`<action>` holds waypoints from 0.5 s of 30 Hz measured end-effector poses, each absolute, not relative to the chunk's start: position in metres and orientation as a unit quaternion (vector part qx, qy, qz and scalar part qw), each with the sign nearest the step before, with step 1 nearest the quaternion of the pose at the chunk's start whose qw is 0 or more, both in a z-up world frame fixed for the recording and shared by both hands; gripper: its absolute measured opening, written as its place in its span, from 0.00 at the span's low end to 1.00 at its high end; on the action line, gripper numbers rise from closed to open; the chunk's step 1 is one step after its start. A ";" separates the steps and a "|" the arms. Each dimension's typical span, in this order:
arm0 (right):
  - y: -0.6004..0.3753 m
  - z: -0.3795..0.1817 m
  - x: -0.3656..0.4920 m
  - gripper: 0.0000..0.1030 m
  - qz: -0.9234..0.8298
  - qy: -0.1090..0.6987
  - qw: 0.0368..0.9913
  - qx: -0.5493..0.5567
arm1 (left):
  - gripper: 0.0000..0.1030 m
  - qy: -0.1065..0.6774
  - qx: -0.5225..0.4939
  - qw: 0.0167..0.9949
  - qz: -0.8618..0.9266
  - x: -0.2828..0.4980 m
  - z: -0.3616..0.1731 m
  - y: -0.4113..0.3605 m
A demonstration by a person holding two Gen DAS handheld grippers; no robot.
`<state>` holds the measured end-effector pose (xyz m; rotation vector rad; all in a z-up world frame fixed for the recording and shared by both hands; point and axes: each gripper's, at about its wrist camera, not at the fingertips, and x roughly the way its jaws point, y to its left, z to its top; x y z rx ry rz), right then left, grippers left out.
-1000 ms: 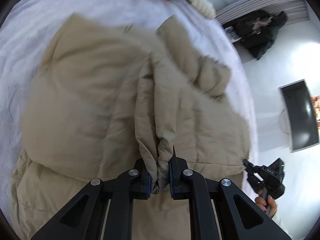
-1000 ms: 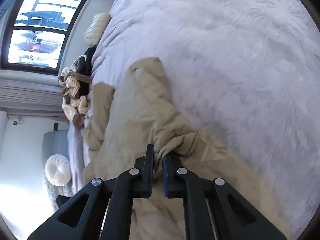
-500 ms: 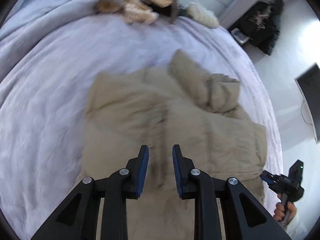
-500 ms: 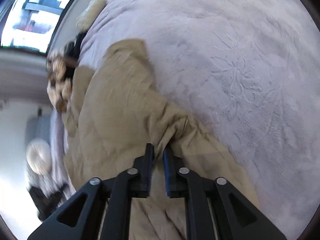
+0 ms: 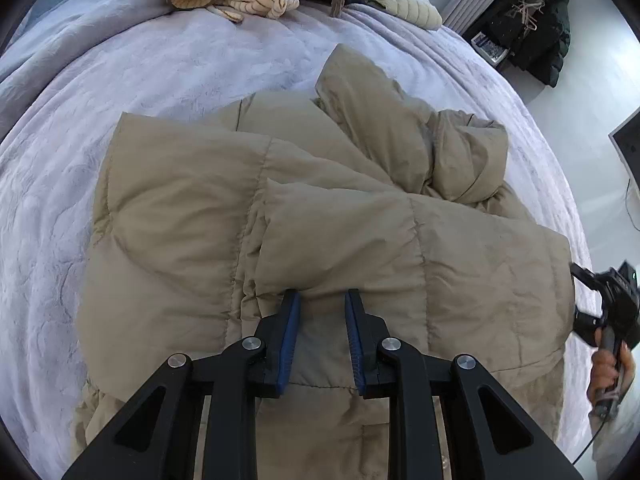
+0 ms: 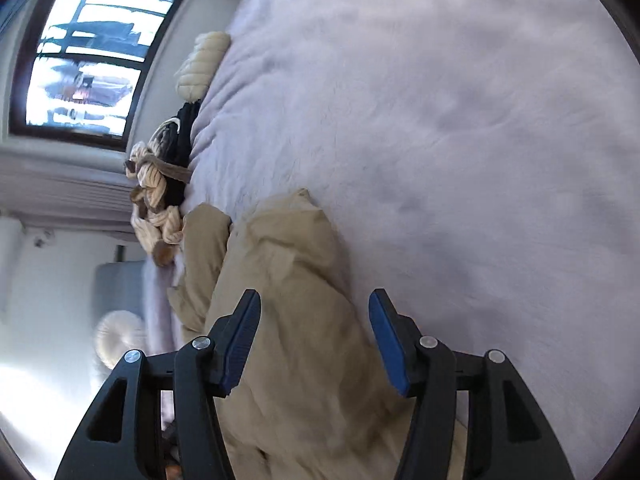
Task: Fold large clothes
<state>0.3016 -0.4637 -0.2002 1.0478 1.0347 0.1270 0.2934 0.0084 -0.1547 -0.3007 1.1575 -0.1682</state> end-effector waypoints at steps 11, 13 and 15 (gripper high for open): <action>-0.449 -0.220 0.321 0.17 -0.005 0.507 0.800 0.320 | 0.24 0.540 -0.132 0.826 -0.093 0.301 -0.176 -0.005; -0.447 -0.218 0.321 0.18 -0.009 0.507 0.806 0.306 | 0.24 0.539 -0.133 0.827 -0.094 0.300 -0.179 -0.004; -0.442 -0.212 0.320 0.19 -0.020 0.512 0.814 0.272 | 0.24 0.540 -0.135 0.826 -0.094 0.300 -0.180 -0.003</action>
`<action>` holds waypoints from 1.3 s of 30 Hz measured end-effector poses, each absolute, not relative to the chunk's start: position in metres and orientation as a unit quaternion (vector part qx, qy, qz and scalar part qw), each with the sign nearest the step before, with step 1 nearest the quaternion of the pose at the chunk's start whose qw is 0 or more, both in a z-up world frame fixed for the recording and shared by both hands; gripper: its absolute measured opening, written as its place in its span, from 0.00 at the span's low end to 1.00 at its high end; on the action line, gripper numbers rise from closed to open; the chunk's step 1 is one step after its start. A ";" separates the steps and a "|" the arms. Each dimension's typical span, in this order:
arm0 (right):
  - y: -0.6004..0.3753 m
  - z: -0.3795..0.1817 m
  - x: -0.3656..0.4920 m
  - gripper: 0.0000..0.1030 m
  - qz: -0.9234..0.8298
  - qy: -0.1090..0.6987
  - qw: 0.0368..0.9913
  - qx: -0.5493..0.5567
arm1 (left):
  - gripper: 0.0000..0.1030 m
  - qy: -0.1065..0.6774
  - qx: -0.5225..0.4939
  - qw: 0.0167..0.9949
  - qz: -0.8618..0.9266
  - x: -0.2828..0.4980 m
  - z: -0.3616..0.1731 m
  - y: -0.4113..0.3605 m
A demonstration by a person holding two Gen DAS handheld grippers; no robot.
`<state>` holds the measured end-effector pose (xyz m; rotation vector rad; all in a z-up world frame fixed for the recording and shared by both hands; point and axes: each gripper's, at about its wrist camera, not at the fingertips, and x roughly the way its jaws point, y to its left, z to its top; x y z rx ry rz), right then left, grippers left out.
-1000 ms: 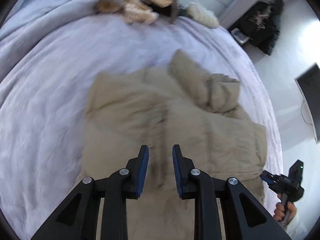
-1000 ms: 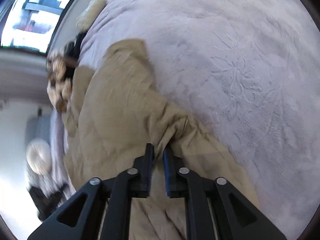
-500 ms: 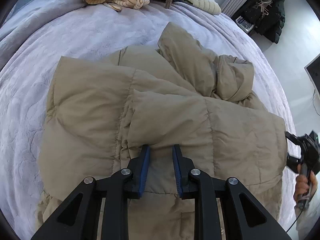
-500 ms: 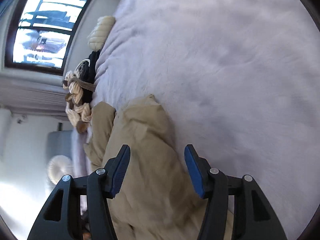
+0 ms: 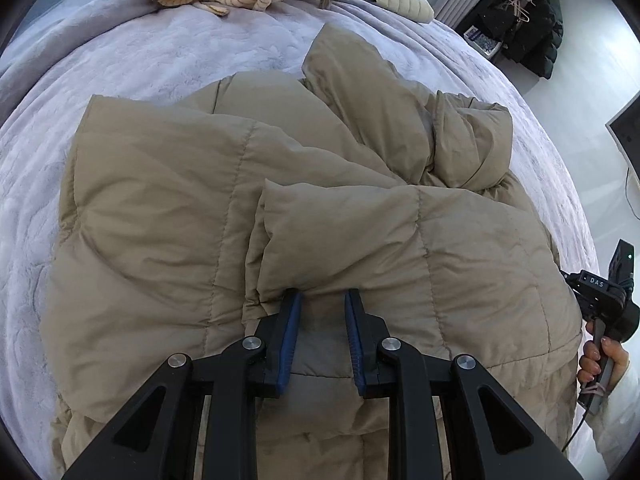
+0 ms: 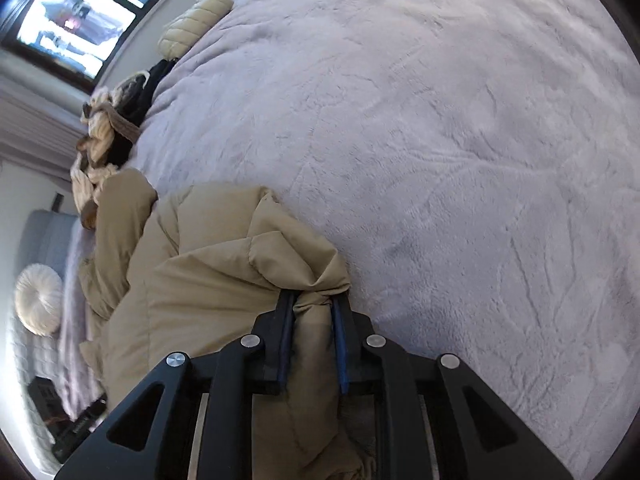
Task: Fold large clothes
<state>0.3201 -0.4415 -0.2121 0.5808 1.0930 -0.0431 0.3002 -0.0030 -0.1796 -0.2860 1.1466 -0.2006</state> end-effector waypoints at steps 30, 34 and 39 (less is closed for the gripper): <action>-0.393 -0.144 0.177 0.41 -0.043 0.550 0.812 0.190 | 0.24 0.576 -0.070 0.814 -0.043 0.218 -0.135 0.000; -0.389 -0.145 0.166 0.44 -0.029 0.555 0.808 0.197 | 0.24 0.581 -0.070 0.810 -0.037 0.201 -0.133 -0.008; -0.389 -0.143 0.156 0.45 -0.009 0.563 0.801 0.203 | 0.26 0.586 -0.071 0.806 -0.026 0.180 -0.130 -0.018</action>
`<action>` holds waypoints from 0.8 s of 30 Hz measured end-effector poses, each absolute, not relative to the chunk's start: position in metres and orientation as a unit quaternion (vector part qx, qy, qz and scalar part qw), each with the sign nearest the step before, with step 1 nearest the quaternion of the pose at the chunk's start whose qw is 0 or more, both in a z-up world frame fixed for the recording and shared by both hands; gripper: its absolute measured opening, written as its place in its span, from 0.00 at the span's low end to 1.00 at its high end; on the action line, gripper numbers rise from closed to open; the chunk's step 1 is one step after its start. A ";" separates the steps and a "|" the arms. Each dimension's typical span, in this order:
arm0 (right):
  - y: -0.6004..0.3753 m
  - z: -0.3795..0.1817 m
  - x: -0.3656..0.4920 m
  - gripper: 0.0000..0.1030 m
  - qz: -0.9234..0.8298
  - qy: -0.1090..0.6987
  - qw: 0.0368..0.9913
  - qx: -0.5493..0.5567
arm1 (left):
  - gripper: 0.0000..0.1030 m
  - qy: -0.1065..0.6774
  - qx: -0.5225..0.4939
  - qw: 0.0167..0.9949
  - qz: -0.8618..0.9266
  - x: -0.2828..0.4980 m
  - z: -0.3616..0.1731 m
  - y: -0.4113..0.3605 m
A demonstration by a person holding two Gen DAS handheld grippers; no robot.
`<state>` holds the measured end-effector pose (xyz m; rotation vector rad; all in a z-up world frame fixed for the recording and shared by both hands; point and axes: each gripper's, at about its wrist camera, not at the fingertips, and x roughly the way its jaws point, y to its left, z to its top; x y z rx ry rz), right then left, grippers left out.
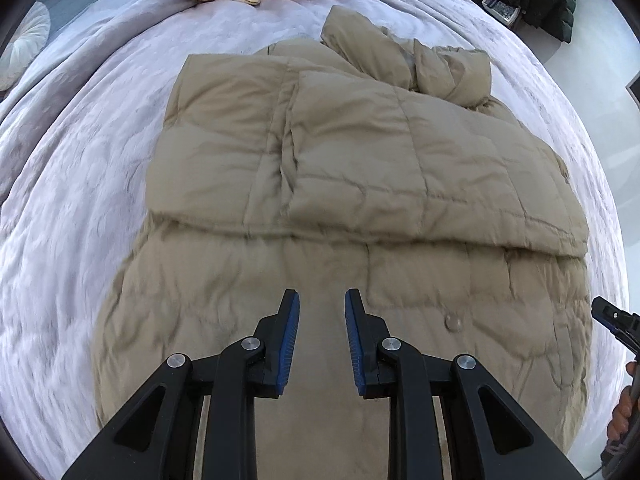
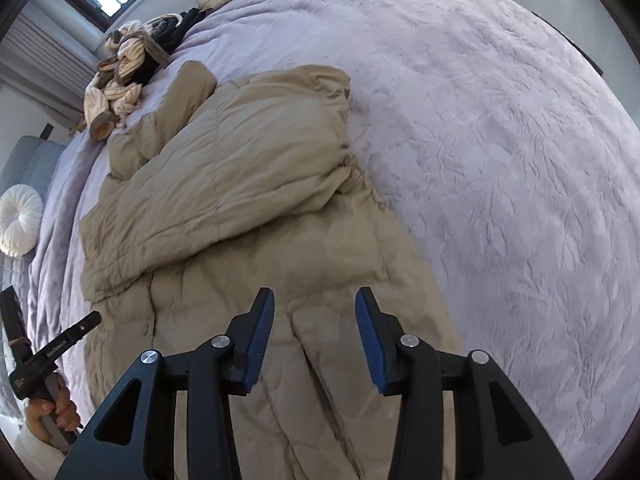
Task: Fold large clothes
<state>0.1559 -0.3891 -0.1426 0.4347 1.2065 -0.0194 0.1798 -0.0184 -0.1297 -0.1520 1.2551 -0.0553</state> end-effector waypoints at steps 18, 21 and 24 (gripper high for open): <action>-0.384 -0.150 0.130 0.79 0.077 0.582 0.778 0.224 | 1.00 0.592 -0.043 0.804 0.033 0.114 -0.120 -0.041; -0.384 -0.148 0.123 0.81 0.076 0.573 0.780 0.241 | 1.00 0.591 -0.040 0.805 0.028 0.109 -0.119 -0.036; -0.379 -0.145 0.112 0.84 0.075 0.568 0.781 0.250 | 1.00 0.593 -0.043 0.804 0.018 0.103 -0.122 -0.031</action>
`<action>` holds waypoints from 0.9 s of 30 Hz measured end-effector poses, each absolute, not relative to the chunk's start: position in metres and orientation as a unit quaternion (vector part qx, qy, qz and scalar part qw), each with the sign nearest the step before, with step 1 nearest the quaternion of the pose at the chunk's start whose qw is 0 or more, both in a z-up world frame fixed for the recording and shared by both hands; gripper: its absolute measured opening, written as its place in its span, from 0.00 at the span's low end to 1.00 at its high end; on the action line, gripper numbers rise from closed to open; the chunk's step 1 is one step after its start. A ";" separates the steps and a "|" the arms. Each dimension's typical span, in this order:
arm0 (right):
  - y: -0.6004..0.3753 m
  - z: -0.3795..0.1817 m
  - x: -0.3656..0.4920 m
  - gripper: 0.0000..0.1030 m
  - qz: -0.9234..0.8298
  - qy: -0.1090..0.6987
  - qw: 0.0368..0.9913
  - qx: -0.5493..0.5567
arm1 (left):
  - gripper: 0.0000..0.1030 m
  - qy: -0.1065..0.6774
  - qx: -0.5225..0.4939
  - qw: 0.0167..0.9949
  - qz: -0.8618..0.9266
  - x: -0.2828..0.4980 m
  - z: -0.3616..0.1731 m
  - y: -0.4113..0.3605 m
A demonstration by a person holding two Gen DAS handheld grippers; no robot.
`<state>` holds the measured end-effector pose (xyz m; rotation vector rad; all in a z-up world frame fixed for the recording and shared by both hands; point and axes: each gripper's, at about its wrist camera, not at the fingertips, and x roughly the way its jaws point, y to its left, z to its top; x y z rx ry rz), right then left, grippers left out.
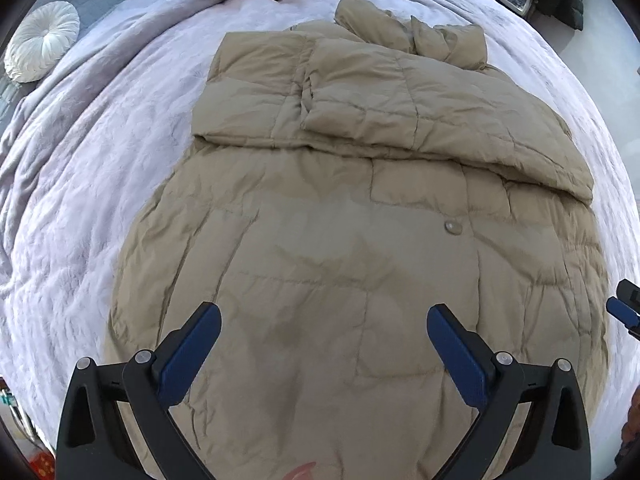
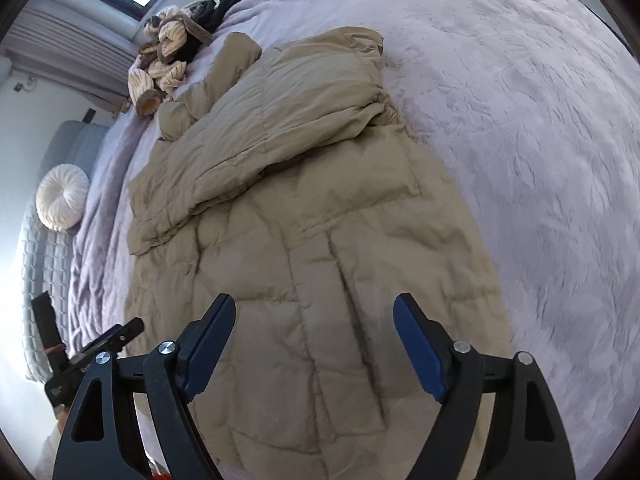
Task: Fold large clothes
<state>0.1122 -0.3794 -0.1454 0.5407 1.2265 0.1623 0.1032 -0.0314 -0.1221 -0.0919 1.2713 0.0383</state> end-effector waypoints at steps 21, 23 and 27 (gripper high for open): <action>-0.327 -0.142 0.021 1.00 0.036 0.577 0.739 0.346 | 1.00 0.616 -0.076 0.784 0.017 0.005 -0.126 0.061; -0.329 -0.145 0.013 1.00 0.027 0.580 0.731 0.359 | 1.00 0.622 -0.084 0.778 0.014 -0.004 -0.129 0.068; -0.338 -0.150 -0.005 1.00 0.008 0.579 0.715 0.391 | 1.00 0.624 -0.120 0.772 0.012 -0.023 -0.133 0.093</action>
